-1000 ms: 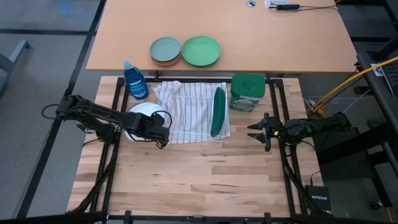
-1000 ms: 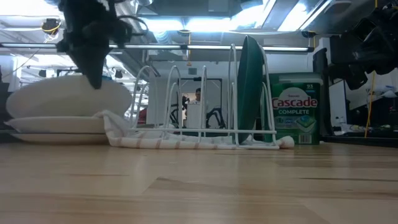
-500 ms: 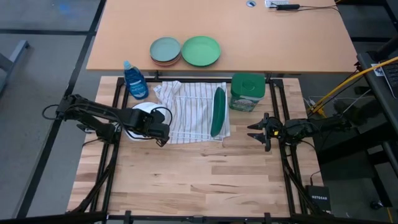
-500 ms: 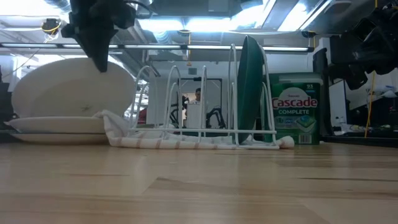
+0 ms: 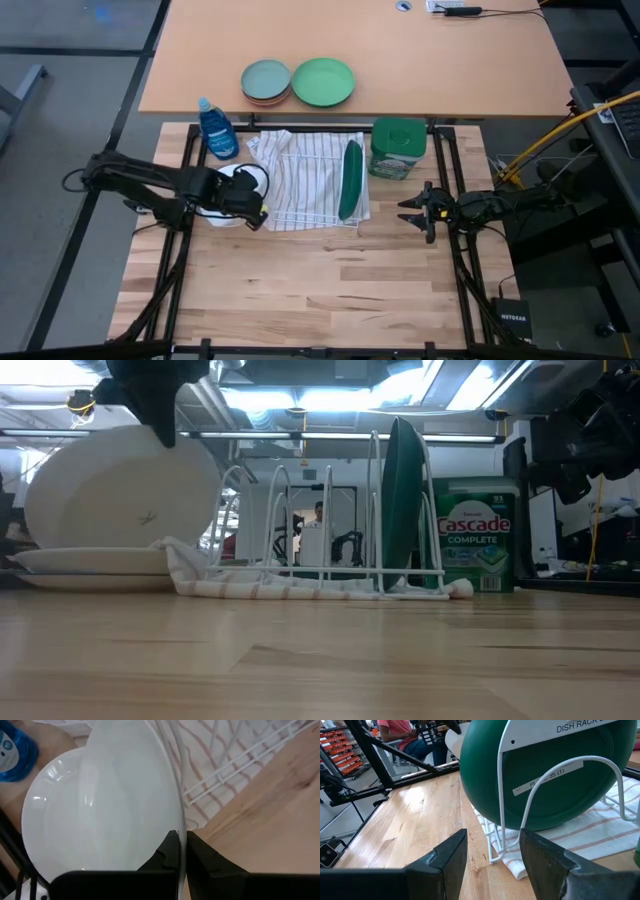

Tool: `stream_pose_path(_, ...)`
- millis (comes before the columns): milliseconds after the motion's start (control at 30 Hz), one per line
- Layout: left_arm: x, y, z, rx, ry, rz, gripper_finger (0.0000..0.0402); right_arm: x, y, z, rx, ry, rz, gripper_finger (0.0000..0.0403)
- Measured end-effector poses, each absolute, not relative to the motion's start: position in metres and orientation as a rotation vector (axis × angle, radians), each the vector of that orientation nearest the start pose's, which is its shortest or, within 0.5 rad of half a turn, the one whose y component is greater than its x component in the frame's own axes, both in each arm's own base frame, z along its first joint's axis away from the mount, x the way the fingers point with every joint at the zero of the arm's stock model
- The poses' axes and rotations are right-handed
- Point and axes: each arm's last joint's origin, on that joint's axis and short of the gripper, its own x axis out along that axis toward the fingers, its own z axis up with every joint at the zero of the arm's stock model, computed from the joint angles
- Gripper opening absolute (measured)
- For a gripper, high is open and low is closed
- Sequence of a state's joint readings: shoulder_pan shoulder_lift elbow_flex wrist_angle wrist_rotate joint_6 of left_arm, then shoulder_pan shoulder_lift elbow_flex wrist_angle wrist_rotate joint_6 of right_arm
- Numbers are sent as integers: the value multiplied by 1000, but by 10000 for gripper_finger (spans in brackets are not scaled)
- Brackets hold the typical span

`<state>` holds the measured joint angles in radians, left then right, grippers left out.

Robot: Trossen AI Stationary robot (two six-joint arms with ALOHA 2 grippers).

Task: Sort dishes
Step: Put the white plate into the dish rack

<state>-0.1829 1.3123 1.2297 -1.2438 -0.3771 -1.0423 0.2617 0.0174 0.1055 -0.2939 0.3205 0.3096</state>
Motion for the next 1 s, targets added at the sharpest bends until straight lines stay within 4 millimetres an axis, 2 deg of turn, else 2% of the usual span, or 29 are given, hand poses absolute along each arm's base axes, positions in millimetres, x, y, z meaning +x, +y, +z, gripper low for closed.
stream_pose_path(433,186,-23,338,-631,861,753,1,87,14,170,249,186,-88,186)
stream_pose_path(767,148,-16,362,-776,701,708,1,87,14,170,249,186,-88,186)
stream_pose_path(1000,131,-13,384,-879,495,576,1,87,14,170,249,186,-88,186)
